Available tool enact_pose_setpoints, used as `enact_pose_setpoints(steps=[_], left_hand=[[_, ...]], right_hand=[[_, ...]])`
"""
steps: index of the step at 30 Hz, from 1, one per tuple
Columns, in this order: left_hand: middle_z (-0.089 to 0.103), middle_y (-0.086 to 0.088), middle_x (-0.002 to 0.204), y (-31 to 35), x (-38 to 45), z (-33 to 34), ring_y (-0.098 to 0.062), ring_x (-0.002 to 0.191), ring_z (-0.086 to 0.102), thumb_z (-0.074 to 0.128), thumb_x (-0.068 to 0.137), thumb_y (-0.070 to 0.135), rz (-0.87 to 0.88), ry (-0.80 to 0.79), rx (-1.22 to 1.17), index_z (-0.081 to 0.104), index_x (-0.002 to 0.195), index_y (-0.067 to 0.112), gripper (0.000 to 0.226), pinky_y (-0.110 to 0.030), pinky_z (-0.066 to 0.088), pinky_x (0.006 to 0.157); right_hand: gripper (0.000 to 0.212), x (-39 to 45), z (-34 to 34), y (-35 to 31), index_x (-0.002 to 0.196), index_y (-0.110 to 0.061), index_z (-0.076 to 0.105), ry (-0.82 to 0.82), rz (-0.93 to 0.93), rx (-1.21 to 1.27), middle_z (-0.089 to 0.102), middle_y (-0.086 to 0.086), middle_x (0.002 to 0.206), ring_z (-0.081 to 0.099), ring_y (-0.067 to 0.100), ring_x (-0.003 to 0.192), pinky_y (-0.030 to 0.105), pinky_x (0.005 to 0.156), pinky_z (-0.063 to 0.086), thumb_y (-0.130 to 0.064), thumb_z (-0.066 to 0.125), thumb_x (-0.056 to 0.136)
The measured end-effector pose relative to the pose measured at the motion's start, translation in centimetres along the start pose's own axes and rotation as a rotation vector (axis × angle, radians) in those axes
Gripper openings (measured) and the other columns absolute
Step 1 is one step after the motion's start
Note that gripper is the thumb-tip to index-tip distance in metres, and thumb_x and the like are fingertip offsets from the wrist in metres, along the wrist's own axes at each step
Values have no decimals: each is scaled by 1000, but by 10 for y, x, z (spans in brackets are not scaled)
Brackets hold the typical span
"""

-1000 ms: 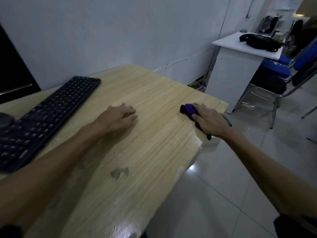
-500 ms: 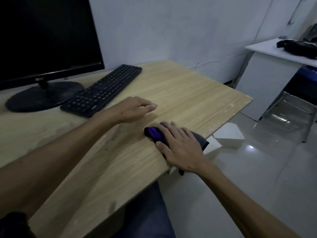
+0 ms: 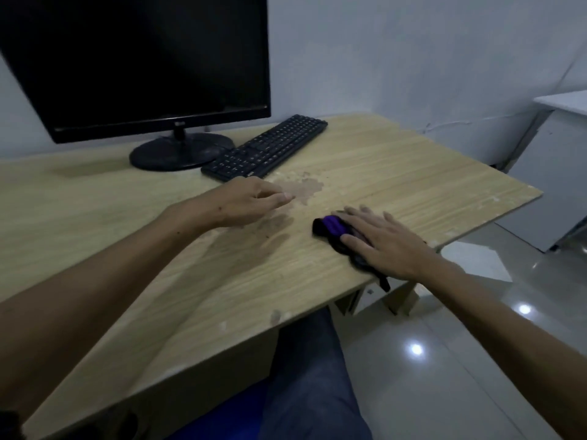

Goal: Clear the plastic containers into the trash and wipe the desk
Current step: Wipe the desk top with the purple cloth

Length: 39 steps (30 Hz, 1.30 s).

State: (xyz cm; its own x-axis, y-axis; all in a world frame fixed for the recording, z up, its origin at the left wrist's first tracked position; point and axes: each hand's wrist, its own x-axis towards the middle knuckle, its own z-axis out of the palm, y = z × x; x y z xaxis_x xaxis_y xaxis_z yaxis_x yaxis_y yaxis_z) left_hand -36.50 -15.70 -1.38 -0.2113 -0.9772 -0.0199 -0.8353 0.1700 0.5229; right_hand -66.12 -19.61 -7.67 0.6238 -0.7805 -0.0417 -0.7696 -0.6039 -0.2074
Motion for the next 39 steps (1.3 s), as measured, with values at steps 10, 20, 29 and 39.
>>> enact_pose_setpoints(steps=[10, 20, 29, 39], left_hand=[[60, 9, 145, -29, -60, -11, -10, 133, 54, 46, 105, 49, -58, 94, 31, 62, 140, 34, 41, -26, 39, 104], [63, 15, 139, -82, -147, -61, -6, 126, 54, 40, 106, 50, -238, 216, 16, 64, 137, 38, 41, -22, 39, 93], [68, 15, 130, -121, -200, -105, 3, 121, 58, 34, 109, 49, -349, 355, -195, 63, 138, 33, 44, -26, 40, 104], [69, 16, 130, -112, -169, -78, -2, 128, 56, 36, 106, 54, -312, 325, -205, 64, 135, 39, 43, -32, 38, 110]], right_hand=[[59, -1, 36, -130, 158, -42, 18, 61, -308, -68, 19, -13, 169, 13, 13, 157, 43, 126, 14, -63, 19, 103], [60, 43, 93, -342, 161, -35, 16, -41, -785, 61, 16, -1, 171, 10, 22, 157, 46, 124, 6, -57, 27, 107], [56, 112, 89, -408, 160, -40, 17, -163, -792, 19, 11, -10, 171, 4, 19, 158, 49, 125, 3, -56, 26, 107], [54, 124, 35, -166, 160, -38, 17, 16, -183, 25, 18, -9, 170, 14, 18, 157, 45, 125, 14, -53, 20, 108]])
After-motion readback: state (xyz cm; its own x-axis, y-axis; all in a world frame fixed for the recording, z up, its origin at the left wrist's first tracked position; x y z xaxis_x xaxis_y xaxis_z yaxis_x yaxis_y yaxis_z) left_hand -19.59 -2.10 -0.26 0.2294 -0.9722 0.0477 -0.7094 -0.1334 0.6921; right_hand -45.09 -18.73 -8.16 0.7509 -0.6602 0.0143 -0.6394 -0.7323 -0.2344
